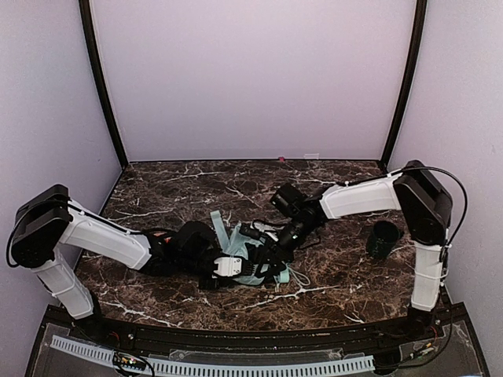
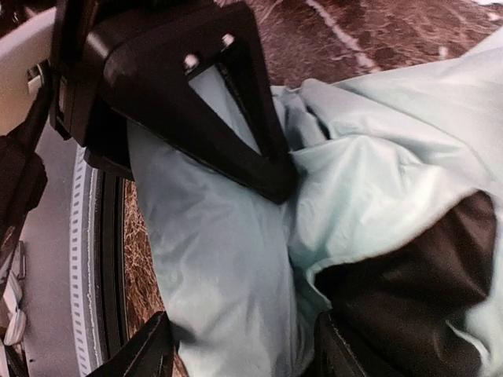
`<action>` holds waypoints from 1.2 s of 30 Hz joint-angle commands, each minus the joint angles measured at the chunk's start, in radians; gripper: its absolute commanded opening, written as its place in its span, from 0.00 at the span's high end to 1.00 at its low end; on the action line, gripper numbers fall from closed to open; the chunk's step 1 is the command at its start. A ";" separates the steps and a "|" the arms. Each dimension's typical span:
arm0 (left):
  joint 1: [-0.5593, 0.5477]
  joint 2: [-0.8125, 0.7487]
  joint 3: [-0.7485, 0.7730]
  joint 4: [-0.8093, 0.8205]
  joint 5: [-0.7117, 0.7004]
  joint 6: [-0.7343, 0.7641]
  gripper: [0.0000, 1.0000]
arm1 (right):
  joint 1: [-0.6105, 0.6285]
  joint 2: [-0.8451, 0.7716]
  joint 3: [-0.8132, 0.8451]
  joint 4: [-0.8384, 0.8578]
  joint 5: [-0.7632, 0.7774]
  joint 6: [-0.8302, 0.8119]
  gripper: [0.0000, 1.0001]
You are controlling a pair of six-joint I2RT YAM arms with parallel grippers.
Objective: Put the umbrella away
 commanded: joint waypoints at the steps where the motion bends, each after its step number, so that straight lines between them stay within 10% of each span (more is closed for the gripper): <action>1: -0.007 0.048 0.045 -0.217 0.149 -0.057 0.77 | -0.045 -0.165 -0.097 0.154 0.111 0.088 0.38; 10: 0.005 0.175 0.200 -0.405 0.234 -0.199 0.79 | -0.028 -0.567 -0.486 0.494 0.419 0.130 0.38; 16: 0.086 0.314 0.313 -0.529 0.373 -0.307 0.86 | 0.219 -0.722 -0.722 0.740 0.751 -0.050 0.38; 36: 0.153 0.418 0.391 -0.609 0.548 -0.335 0.90 | 0.393 -0.323 -0.619 0.814 1.164 -0.394 0.35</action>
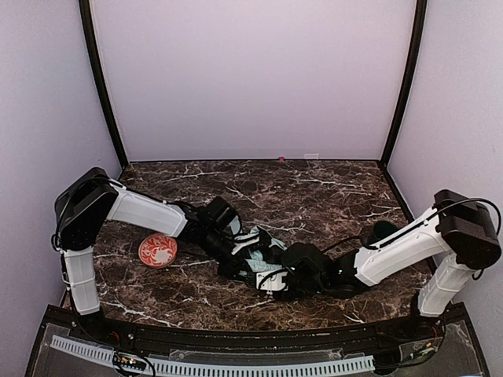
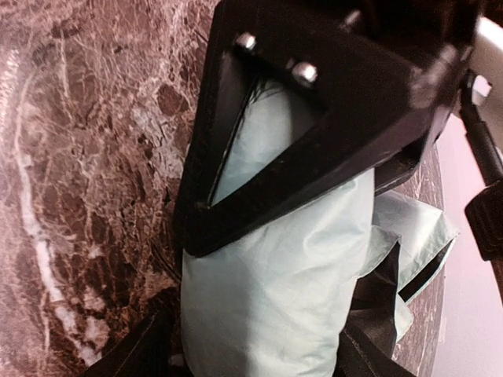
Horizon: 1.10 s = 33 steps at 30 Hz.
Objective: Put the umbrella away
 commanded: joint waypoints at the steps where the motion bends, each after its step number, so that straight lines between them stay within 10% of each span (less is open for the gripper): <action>1: 0.006 0.092 -0.043 -0.218 -0.013 -0.027 0.90 | 0.008 0.080 0.048 0.005 0.088 -0.052 0.37; 8: 0.018 0.093 -0.019 -0.252 0.012 -0.029 0.83 | 0.009 0.127 0.090 -0.056 0.076 -0.018 0.75; 17: 0.091 -0.119 -0.116 0.008 0.012 -0.159 0.12 | 0.007 0.114 0.122 -0.252 -0.011 0.065 0.95; 24: 0.187 -0.353 -0.302 0.343 0.012 -0.269 0.06 | -0.006 0.084 0.108 -0.312 -0.150 0.141 1.00; 33: 0.196 -0.191 -0.112 0.247 -0.039 -0.341 0.06 | -0.021 0.063 0.164 -0.390 -0.282 0.142 1.00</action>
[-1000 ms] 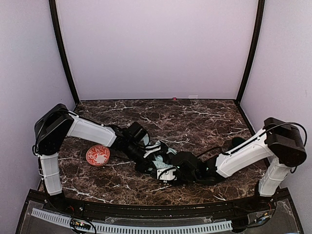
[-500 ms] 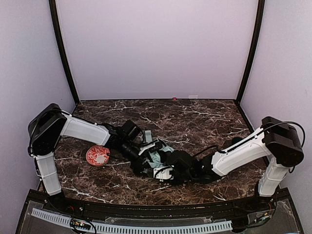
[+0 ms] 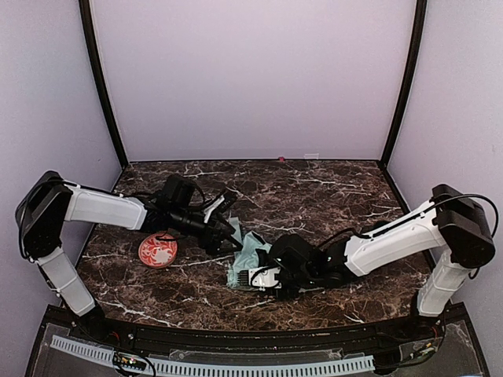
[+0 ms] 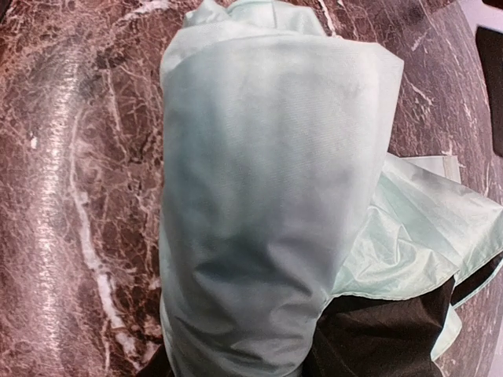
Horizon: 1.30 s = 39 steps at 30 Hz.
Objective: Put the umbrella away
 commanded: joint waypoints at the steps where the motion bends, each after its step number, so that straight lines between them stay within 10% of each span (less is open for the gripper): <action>1: 0.000 0.157 0.163 -0.115 -0.040 -0.040 0.06 | 0.001 0.006 0.006 -0.136 -0.095 0.026 1.00; 8: -0.041 0.306 0.289 -0.151 -0.117 0.007 0.15 | 0.004 0.041 0.042 -0.162 -0.053 0.013 1.00; 14: -0.090 0.343 0.312 -0.094 -0.040 0.022 0.99 | 0.022 0.016 0.081 -0.178 -0.020 -0.028 1.00; 27: -0.103 0.414 0.454 -0.163 -0.182 0.087 1.00 | 0.086 -0.021 0.212 -0.278 -0.101 -0.114 1.00; 39: -0.107 0.404 0.471 -0.161 -0.188 0.106 1.00 | -0.064 0.100 0.212 -0.336 -0.354 0.189 1.00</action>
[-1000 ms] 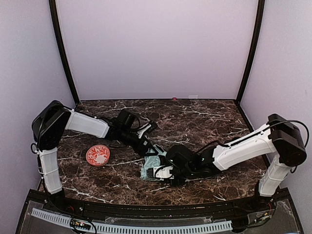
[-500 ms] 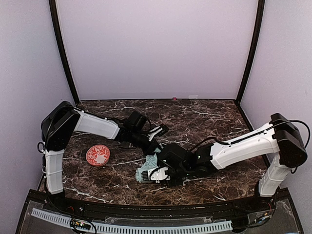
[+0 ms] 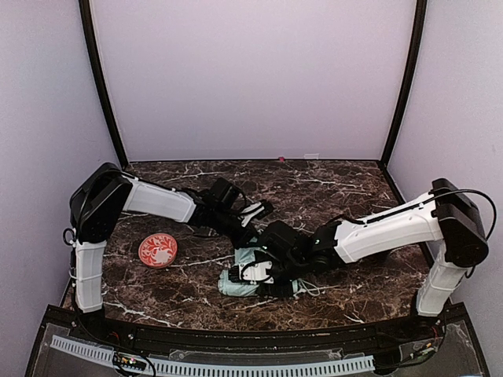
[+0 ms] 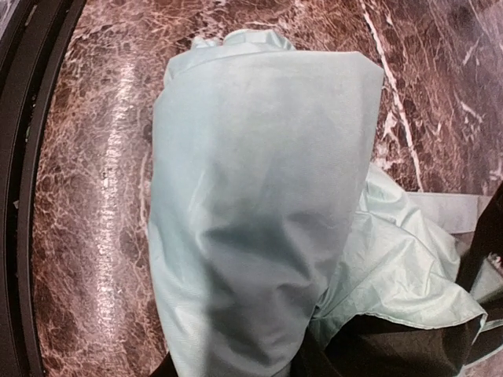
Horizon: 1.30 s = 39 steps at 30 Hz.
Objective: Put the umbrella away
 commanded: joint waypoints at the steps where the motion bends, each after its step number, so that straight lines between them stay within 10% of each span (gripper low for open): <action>1: 0.002 -0.021 0.042 0.003 -0.017 0.016 1.00 | -0.084 0.085 0.010 -0.049 -0.221 0.147 1.00; 6: 0.020 -0.086 0.023 0.015 -0.095 0.010 0.31 | -0.145 0.148 -0.026 -0.074 -0.349 0.203 1.00; 10: 0.060 -0.158 0.013 0.058 -0.204 -0.015 0.15 | -0.180 0.220 -0.002 -0.135 -0.391 0.246 1.00; 18: 0.092 -0.489 -0.248 0.253 -0.444 0.097 0.06 | -0.278 0.368 0.080 -0.249 -0.526 0.297 1.00; 25: 0.018 -0.846 -0.648 0.345 -0.236 0.355 0.13 | -0.304 0.439 0.151 -0.332 -0.577 0.263 1.00; 39: -0.254 -0.594 -0.680 0.297 -0.426 0.789 0.02 | -0.364 0.504 0.264 -0.446 -0.671 0.173 1.00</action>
